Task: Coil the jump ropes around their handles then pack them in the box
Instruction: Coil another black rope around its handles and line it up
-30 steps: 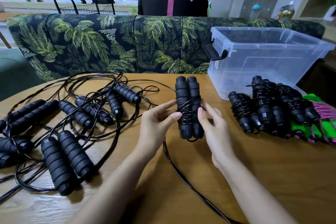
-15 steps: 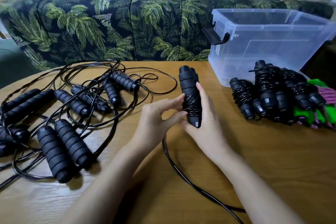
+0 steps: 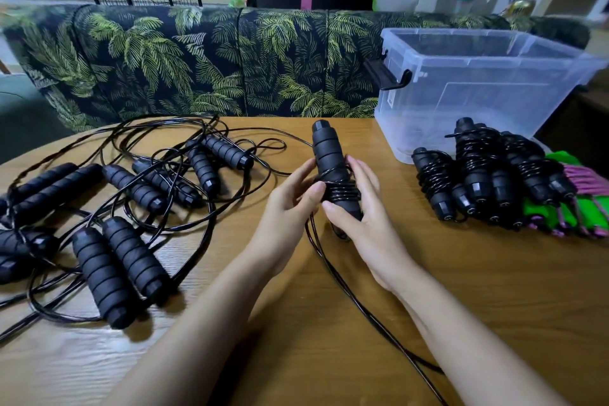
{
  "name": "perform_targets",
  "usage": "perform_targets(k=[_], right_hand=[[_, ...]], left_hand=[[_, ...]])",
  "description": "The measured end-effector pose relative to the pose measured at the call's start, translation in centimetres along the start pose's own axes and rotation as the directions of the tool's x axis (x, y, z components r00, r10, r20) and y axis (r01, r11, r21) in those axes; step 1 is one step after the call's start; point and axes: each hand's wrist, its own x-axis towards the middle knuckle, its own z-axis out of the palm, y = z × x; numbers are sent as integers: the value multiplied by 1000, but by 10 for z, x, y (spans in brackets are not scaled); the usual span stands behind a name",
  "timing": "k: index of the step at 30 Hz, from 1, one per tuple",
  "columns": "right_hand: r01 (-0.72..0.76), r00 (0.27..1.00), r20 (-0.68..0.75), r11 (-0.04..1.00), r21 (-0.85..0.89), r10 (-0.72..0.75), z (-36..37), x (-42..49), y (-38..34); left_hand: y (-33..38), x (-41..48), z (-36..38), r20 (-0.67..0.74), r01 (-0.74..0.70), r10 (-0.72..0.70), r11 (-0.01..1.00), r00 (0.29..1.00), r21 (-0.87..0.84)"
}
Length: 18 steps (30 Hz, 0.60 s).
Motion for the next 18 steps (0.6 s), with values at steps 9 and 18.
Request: perform_targets(k=[9,18], right_hand=[[32,997,69,995,99,-39,-9,3,-20],[49,997,58,996,78,-53,-20,6,-19]], left_hand=[[30,8,-11,-175,-147,189,962,966,229],[24,15,-2,-235,-51,65,997,970,64]])
